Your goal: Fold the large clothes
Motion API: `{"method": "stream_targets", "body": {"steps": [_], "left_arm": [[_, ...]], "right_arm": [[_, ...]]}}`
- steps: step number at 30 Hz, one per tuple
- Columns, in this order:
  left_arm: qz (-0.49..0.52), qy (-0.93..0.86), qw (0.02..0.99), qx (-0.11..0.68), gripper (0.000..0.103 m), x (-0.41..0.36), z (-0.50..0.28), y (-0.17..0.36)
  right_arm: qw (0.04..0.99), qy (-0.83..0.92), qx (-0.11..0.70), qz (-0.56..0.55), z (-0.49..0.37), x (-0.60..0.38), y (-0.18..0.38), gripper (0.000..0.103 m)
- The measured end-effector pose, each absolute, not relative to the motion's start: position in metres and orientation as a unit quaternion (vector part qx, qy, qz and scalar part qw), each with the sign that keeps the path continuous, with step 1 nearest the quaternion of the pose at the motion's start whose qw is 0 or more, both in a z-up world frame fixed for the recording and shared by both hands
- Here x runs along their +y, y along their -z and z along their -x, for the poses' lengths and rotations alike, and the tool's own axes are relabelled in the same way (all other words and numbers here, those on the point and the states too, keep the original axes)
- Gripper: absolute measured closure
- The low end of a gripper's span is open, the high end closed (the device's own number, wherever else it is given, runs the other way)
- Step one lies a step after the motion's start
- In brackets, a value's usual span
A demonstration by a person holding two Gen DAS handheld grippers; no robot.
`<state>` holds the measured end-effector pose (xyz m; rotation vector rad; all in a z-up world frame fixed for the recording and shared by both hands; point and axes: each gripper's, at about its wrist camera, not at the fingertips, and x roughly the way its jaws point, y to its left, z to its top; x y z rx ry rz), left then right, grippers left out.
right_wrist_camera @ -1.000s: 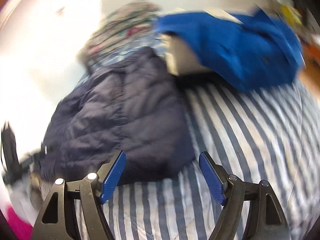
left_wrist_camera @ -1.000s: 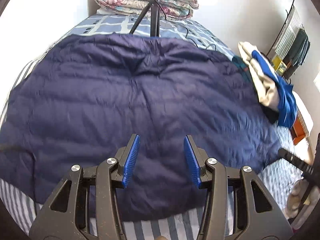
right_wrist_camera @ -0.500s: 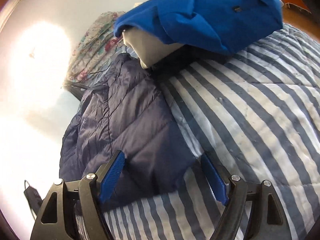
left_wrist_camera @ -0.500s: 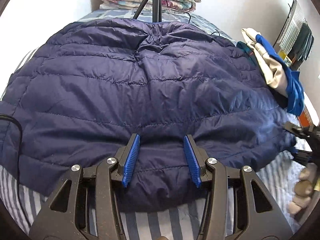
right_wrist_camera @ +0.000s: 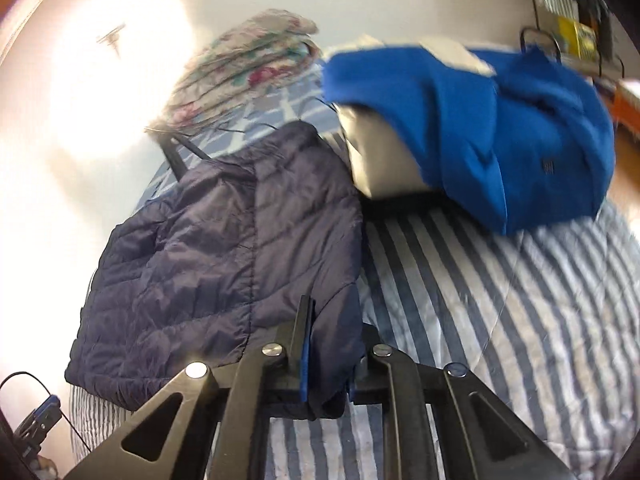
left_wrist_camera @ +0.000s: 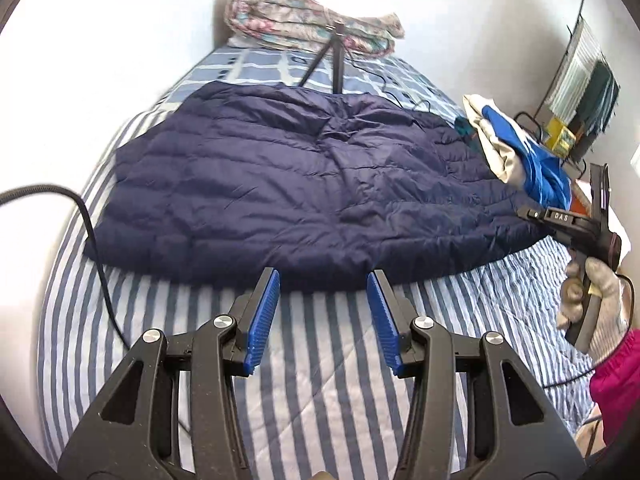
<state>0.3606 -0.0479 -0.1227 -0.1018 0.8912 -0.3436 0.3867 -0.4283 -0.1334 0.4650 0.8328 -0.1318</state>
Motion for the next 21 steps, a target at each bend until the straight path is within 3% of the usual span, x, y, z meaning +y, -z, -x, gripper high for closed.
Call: {"method": "stream_targets", "body": {"steps": [11, 21], "left_arm": [[0.069, 0.163, 0.881, 0.439, 0.056, -0.012, -0.316, 0.137], [0.106, 0.153, 0.89, 0.417, 0.056, 0.027, -0.302, 0.127]], "right_arm": [[0.925, 0.038, 0.345, -0.153, -0.384, -0.389, 0.06, 0.098], [0.954, -0.031, 0.289, -0.072, -0.401, -0.292, -0.001, 0.1]]}}
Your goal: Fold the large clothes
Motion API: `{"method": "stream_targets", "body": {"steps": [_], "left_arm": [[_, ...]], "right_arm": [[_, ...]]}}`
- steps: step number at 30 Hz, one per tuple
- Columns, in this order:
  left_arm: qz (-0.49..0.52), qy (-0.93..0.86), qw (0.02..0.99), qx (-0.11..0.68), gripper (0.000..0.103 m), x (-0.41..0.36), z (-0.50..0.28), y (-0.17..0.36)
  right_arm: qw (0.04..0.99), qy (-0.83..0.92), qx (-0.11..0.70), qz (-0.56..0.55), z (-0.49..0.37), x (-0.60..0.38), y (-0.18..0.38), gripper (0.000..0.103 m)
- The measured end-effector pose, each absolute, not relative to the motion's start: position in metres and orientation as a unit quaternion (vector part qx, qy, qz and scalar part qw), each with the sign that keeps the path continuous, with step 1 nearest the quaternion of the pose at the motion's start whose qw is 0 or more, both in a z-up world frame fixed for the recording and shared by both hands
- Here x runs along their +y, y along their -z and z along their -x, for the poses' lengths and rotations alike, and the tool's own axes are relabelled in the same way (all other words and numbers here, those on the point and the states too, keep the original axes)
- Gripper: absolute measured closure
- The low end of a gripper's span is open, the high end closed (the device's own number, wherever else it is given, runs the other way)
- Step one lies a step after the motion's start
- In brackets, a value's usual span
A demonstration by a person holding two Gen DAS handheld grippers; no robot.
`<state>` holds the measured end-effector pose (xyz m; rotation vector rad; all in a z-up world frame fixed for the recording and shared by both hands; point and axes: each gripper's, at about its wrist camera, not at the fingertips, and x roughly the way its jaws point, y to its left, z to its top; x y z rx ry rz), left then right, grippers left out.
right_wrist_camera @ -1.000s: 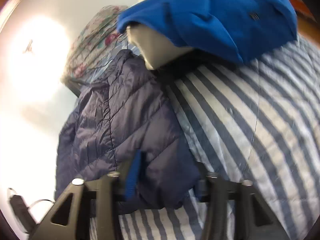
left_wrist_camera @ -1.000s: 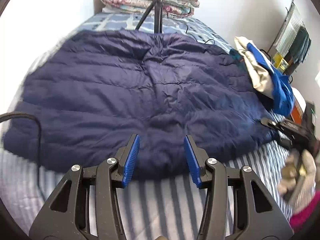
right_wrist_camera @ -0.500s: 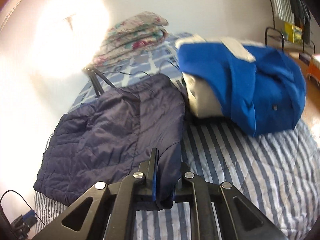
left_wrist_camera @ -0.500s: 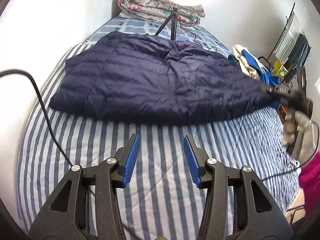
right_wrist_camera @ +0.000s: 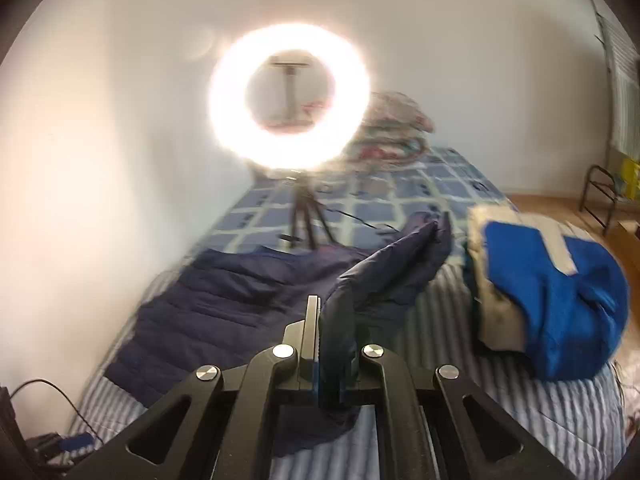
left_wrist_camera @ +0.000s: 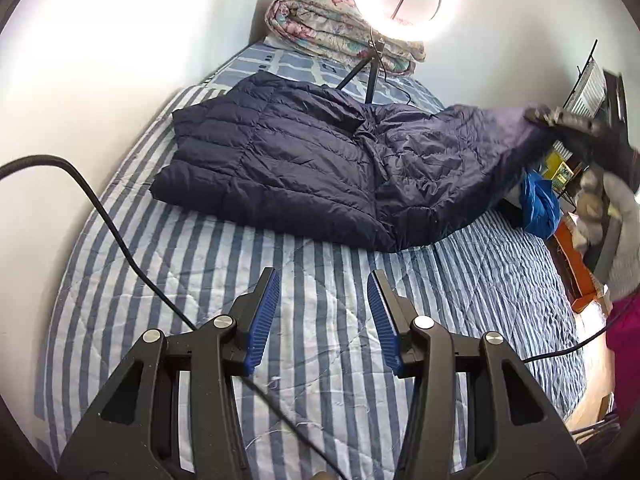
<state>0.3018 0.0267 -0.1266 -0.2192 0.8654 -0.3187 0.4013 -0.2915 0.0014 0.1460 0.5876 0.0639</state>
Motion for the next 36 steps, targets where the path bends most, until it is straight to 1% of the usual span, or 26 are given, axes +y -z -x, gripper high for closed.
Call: {"method": "stream_targets", "body": {"steps": [7, 13, 17, 24, 29, 36], "left_arm": [[0.125, 0.158, 0.89, 0.409, 0.056, 0.045, -0.292, 0.125], [0.14, 0.16, 0.89, 0.404, 0.056, 0.059, -0.282, 0.125], [0.143, 0.161, 0.889, 0.404, 0.056, 0.066, -0.277, 0.128], [0.16, 0.155, 0.883, 0.413, 0.056, 0.081, -0.271, 0.139], [0.172, 0.147, 0.881, 0.416, 0.056, 0.093, -0.266, 0.145], [0.176, 0.137, 0.881, 0.418, 0.056, 0.103, -0.261, 0.149]], "right_arm": [[0.953, -0.097, 0.28, -0.066, -0.415, -0.217, -0.018, 0.1], [0.941, -0.167, 0.293, -0.037, -0.425, -0.141, -0.008, 0.101], [0.924, -0.217, 0.314, -0.004, -0.436, -0.08, 0.016, 0.101], [0.894, -0.258, 0.366, 0.01, -0.461, -0.015, 0.072, 0.102], [0.878, -0.275, 0.392, 0.006, -0.469, 0.005, 0.103, 0.102], [0.857, -0.303, 0.418, 0.004, -0.471, 0.02, 0.131, 0.102]]}}
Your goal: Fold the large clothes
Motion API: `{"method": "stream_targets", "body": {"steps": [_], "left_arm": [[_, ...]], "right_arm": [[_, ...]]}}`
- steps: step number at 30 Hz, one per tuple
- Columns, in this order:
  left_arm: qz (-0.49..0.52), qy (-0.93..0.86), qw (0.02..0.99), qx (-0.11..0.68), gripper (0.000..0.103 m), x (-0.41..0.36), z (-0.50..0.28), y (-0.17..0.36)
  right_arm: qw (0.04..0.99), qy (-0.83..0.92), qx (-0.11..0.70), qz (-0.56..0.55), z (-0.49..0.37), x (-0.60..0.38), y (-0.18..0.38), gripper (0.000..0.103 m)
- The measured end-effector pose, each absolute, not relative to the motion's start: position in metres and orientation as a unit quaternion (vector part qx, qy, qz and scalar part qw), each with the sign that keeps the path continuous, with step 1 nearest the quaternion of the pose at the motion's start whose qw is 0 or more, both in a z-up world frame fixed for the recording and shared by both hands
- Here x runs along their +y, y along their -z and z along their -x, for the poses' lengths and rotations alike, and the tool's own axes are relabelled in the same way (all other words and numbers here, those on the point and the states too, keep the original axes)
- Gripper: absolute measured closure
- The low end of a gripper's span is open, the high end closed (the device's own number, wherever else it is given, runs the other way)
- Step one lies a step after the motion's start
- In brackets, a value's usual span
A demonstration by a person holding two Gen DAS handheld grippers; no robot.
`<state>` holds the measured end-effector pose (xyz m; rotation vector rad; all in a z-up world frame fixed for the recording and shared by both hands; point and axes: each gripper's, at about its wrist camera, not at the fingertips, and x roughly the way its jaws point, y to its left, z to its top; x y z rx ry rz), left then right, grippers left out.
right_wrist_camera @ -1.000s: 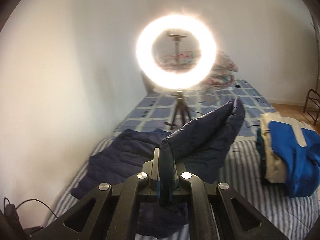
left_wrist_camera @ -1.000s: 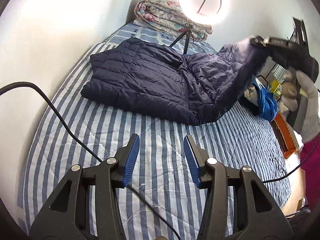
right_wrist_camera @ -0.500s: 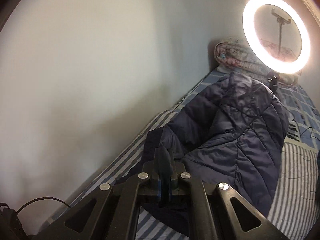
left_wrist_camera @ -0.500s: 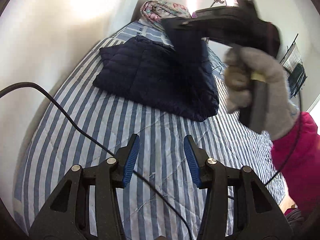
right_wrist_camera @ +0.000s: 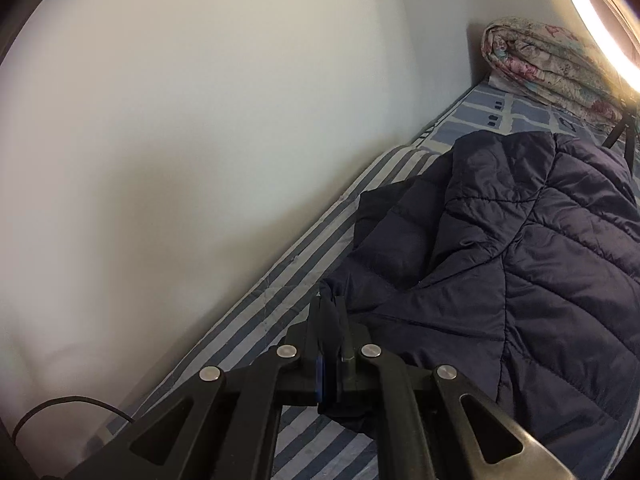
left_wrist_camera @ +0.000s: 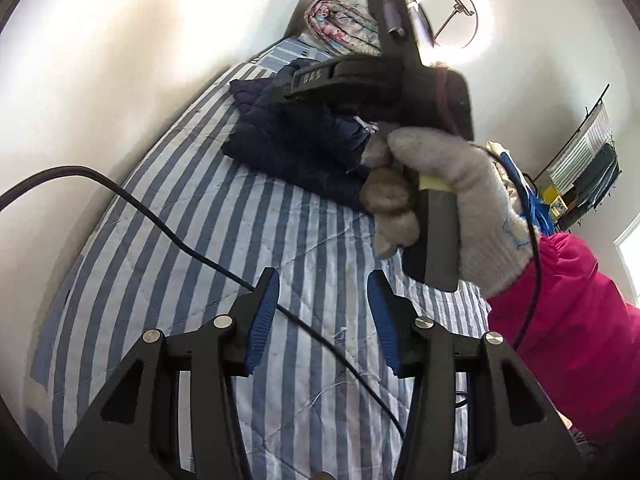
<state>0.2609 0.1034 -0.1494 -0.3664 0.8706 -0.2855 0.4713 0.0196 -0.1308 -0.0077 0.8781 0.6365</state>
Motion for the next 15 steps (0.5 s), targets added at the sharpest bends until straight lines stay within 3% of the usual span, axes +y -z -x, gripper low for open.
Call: {"method": "stream_targets", "body": {"steps": [10, 13, 15], "left_arm": [[0.173, 0.122, 0.881, 0.423, 0.056, 0.106, -0.26, 0.15], [0.165, 0.119, 0.883, 0.423, 0.056, 0.103, -0.262, 0.149], [0.163, 0.117, 0.885, 0.421, 0.056, 0.104, -0.263, 0.146]], "right_arm": [[0.821, -0.334, 0.463, 0.012, -0.467, 0.032, 0.172, 0.102], [0.814, -0.35, 0.464, 0.007, -0.467, 0.027, 0.167, 0.092], [0.811, -0.369, 0.454, -0.005, -0.462, 0.019, 0.153, 0.07]]}}
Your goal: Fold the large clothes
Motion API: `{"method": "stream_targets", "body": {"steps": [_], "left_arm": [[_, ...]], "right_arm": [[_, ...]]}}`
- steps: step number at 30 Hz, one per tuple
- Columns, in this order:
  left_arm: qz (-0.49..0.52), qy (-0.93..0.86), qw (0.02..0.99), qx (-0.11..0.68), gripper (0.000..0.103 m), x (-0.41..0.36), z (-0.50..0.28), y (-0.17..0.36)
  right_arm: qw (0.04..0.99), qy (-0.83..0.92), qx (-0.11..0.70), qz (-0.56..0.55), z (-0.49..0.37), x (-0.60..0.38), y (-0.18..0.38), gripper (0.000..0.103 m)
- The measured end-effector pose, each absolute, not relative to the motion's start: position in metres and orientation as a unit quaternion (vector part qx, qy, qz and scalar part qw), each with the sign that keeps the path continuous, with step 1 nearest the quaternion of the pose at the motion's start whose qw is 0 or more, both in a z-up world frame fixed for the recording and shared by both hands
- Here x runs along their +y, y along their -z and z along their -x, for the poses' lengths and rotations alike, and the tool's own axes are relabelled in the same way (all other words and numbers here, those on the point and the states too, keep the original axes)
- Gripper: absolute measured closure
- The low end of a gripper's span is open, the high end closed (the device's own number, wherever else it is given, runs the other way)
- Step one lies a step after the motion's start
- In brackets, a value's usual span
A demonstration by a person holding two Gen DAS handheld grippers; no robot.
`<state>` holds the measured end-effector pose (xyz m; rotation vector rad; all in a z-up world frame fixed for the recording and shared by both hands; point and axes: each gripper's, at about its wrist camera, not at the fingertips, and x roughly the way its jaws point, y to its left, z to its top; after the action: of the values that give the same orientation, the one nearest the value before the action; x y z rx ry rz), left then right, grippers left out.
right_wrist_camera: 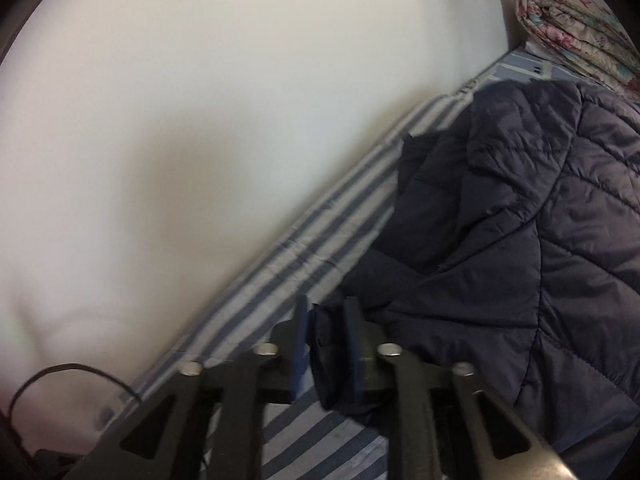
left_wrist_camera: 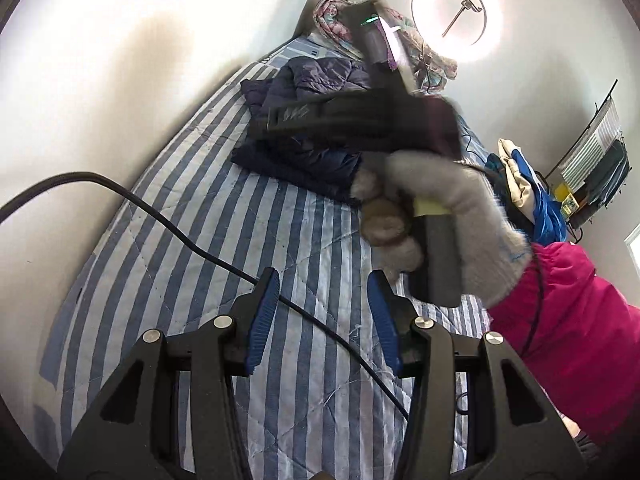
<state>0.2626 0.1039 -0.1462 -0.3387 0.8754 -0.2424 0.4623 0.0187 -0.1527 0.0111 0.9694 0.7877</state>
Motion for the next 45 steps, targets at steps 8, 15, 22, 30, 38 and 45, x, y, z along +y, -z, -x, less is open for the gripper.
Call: {"method": "stream_targets", "body": {"steps": [8, 15, 22, 30, 38, 45], "left_arm": [[0.144, 0.11, 0.895, 0.408, 0.056, 0.102, -0.275, 0.13], [0.091, 0.109, 0.909, 0.392, 0.071, 0.077, -0.325, 0.107], [0.026, 0.111, 0.914, 0.391, 0.076, 0.037, -0.386, 0.1], [-0.014, 0.087, 0.908, 0.409, 0.076, 0.011, -0.44, 0.126], [-0.034, 0.033, 0.891, 0.451, 0.076, 0.035, -0.464, 0.18], [-0.027, 0.044, 0.894, 0.446, 0.075, 0.04, -0.457, 0.193]], "right_arm": [[0.841, -0.354, 0.402, -0.075, -0.451, -0.07, 0.092, 0.067], [0.875, -0.281, 0.385, -0.088, -0.453, -0.168, 0.078, 0.072], [0.891, -0.227, 0.384, -0.086, -0.448, -0.238, 0.09, 0.075], [0.88, -0.214, 0.412, -0.099, -0.452, -0.25, 0.137, 0.078], [0.877, -0.224, 0.423, -0.029, -0.453, -0.208, 0.167, 0.077], [0.87, -0.247, 0.427, 0.022, -0.453, -0.202, 0.165, 0.078]]}}
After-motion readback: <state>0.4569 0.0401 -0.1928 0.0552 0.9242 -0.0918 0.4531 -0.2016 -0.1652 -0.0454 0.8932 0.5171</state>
